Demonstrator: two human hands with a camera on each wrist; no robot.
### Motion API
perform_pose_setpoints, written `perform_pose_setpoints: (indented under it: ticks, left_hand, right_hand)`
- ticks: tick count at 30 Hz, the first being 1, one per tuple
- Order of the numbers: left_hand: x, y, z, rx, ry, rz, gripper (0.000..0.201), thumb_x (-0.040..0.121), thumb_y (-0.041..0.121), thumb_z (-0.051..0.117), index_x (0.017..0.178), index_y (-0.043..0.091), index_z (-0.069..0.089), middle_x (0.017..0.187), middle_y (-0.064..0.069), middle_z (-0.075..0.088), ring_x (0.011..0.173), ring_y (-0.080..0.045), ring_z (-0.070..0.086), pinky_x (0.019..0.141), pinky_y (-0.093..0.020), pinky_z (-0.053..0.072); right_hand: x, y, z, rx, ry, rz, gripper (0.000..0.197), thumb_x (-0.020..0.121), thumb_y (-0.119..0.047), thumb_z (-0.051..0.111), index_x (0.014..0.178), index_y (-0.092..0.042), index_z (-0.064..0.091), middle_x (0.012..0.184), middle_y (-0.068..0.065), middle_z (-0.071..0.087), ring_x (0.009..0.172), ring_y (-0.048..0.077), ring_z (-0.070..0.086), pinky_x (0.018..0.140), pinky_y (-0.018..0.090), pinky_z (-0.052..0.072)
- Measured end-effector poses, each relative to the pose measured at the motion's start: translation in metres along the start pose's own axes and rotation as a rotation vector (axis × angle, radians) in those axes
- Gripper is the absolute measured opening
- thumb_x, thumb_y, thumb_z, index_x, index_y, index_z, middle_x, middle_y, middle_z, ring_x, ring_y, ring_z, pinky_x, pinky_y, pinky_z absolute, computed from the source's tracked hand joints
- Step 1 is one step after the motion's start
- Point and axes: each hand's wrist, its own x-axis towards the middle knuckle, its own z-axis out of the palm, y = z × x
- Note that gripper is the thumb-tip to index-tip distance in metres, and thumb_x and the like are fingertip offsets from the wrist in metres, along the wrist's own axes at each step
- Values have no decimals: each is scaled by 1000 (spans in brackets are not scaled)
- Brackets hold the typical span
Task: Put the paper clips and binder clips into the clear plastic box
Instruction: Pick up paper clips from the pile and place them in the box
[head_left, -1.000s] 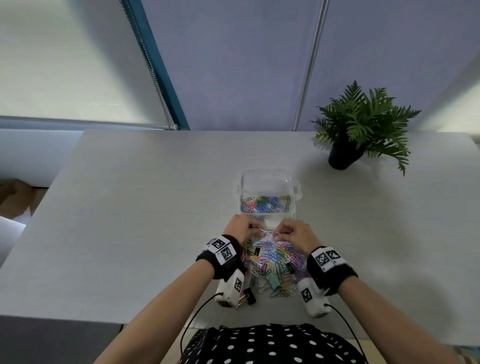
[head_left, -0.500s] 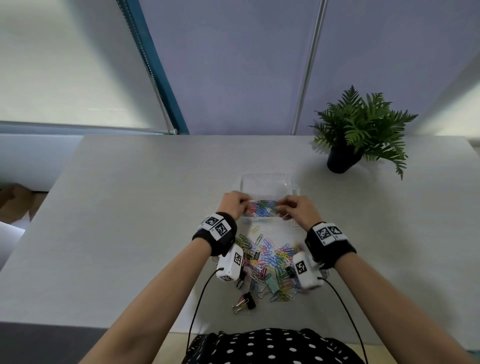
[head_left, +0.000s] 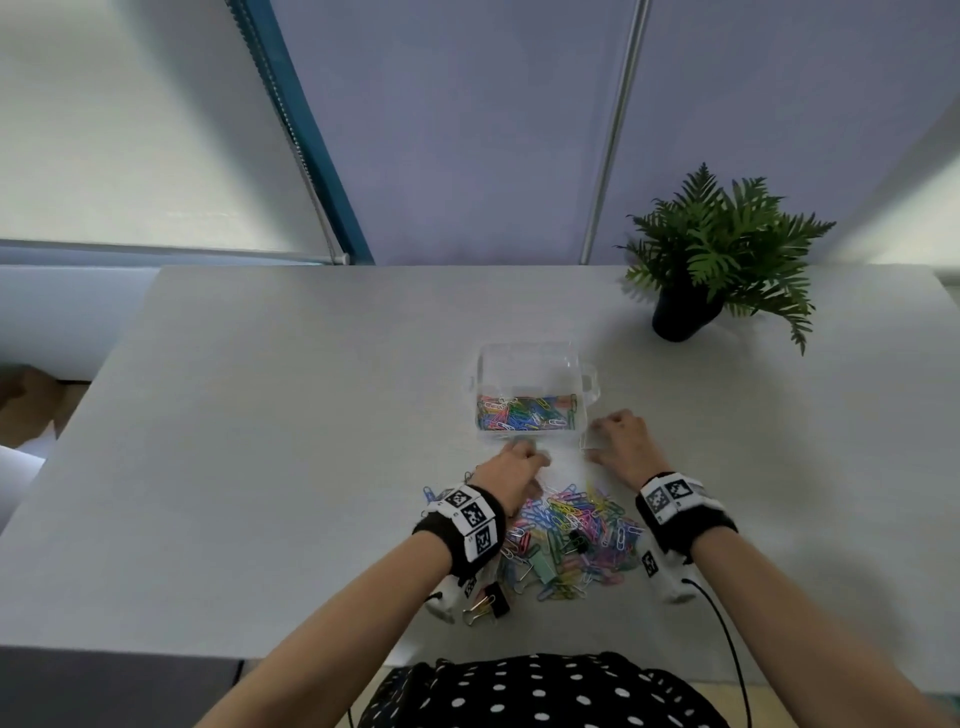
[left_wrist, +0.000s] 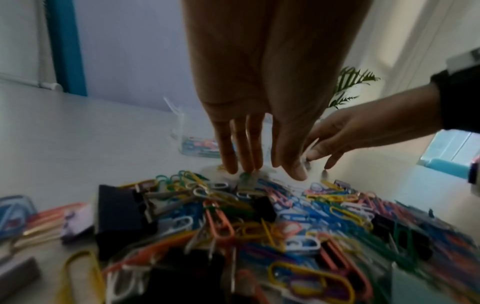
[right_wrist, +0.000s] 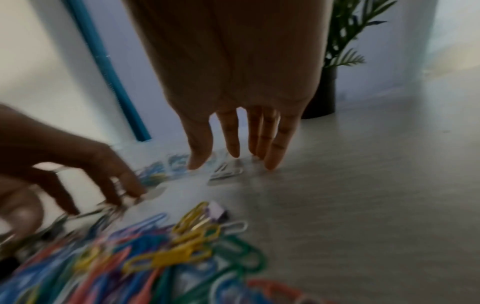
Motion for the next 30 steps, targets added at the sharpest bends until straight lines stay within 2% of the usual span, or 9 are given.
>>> perform_pose_setpoints:
  ticks: [3,6,9,12,17,20,23,26,30]
  left_hand:
    - [3,5,4,100,5,-23,42,85,13,59,125,11,48,130,-11,43,122,-27,42,94,-42,46]
    - [6,11,3,155,60,-15,38,80,11,65,114,8,49,120,-13,48,116,-28,46,86,-41,46]
    - [9,16,5,189,72,-8,27,82,8,60,108,6,52,116,-13,52,114,-27,47,87,-39,44]
    - [9,17,5,202,62,1,13,86,7,54,99,4,56,112,-14,56,112,-29,50,88,-37,43]
    - [6,18,3,278,21,39,24,89,1,47,113,-1,51,118,-19,53,114,-32,49,96,-39,40]
    - [1,20,0,271,27,52,24,90,2,47,113,-1,51,116,-19,53,109,-33,51,90,-41,43]
    - [-1,20,-4,174,31,42,17,87,3,50,103,0,55,111,-19,55,102,-33,54,84,-40,45]
    - [0,16,-10,-28,79,33,11,82,2,52,92,2,57,100,-17,61,92,-31,58,81,-38,48]
    - [-2,11,-33,-292,174,-14,10,86,1,52,93,0,59,86,-9,60,79,-20,55,73,-27,46]
  right_hand:
    - [-14,-18,14,-97,-3,-63,56,77,-32,68,123,-8,47,129,10,39,119,26,36,98,36,38]
    - [-26,-27,28,-123,4,-122,57,73,-28,72,121,-10,46,124,9,42,116,24,39,93,34,42]
    - [-31,-35,36,-151,-59,-189,43,76,-16,69,113,-9,48,120,9,48,113,25,42,90,35,41]
    - [-35,-37,38,-129,-86,-191,20,78,-9,63,92,-15,49,111,10,55,108,27,49,85,37,41]
    - [-41,-41,33,-211,-68,-224,17,84,-10,55,102,-8,55,109,10,57,103,27,53,83,36,42]
    - [-43,-42,31,-74,-35,-182,7,81,-8,56,85,-12,58,93,9,64,89,27,60,78,34,46]
    - [-41,-37,30,111,-12,-141,22,75,-3,61,68,-21,53,74,0,63,78,22,64,73,33,50]
    - [-38,-35,22,254,11,-159,27,73,-1,69,67,-21,53,69,-1,60,70,20,63,70,35,53]
    - [-32,-42,4,495,-28,-153,14,78,4,65,76,-8,57,64,2,59,51,11,57,51,17,51]
